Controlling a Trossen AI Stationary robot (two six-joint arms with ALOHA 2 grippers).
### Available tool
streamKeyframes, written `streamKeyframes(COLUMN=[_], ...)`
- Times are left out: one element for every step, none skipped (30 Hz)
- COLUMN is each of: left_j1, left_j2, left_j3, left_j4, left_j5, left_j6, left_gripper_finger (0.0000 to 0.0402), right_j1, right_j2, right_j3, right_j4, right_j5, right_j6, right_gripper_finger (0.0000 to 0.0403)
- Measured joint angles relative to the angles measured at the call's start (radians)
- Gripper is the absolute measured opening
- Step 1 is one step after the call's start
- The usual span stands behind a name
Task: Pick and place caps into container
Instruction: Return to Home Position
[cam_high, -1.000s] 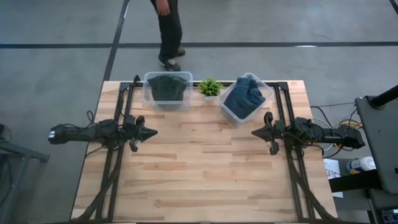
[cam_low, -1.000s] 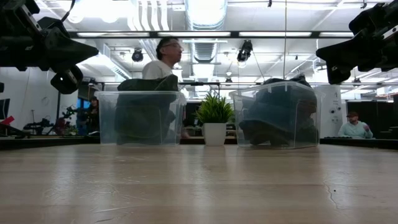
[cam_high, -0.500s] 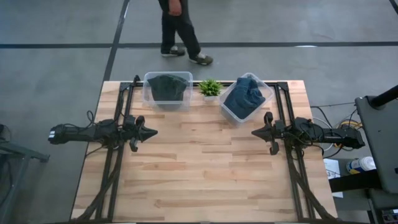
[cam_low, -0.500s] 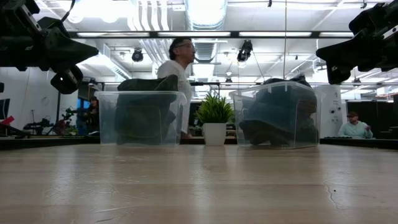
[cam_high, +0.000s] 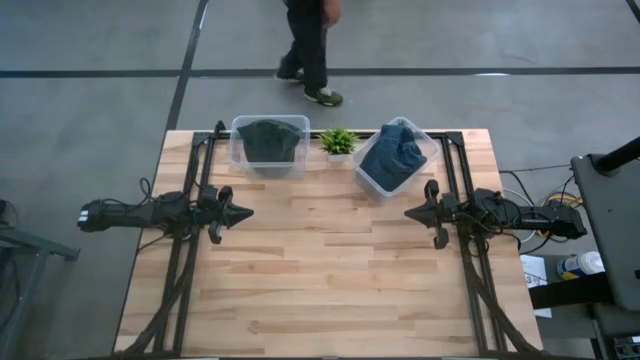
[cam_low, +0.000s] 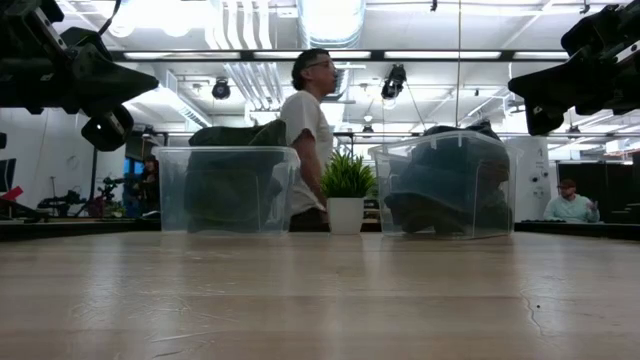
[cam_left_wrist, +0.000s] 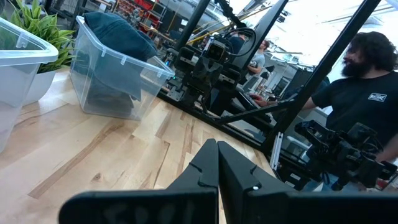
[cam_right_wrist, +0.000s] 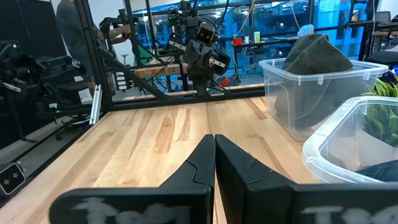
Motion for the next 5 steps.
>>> streamKeyframes(left_j1=[0.0, 0.0, 0.0, 0.0, 0.0], left_j2=[0.0, 0.0, 0.0, 0.0, 0.0], left_j3=[0.0, 0.0, 0.0, 0.0, 0.0], left_j4=[0.0, 0.0, 0.0, 0.0, 0.0], left_j5=[0.0, 0.0, 0.0, 0.0, 0.0], left_j6=[0.0, 0.0, 0.0, 0.0, 0.0], left_gripper_finger=[0.0, 0.0, 0.0, 0.0, 0.0], right_j1=[0.0, 0.0, 0.0, 0.0, 0.0], right_j2=[0.0, 0.0, 0.0, 0.0, 0.0], right_j3=[0.0, 0.0, 0.0, 0.0, 0.0], right_j4=[0.0, 0.0, 0.0, 0.0, 0.0], right_j5=[0.0, 0.0, 0.0, 0.0, 0.0], right_j6=[0.0, 0.0, 0.0, 0.0, 0.0], right_gripper_finger=[0.0009, 0.0008, 0.0009, 0.0009, 0.0009])
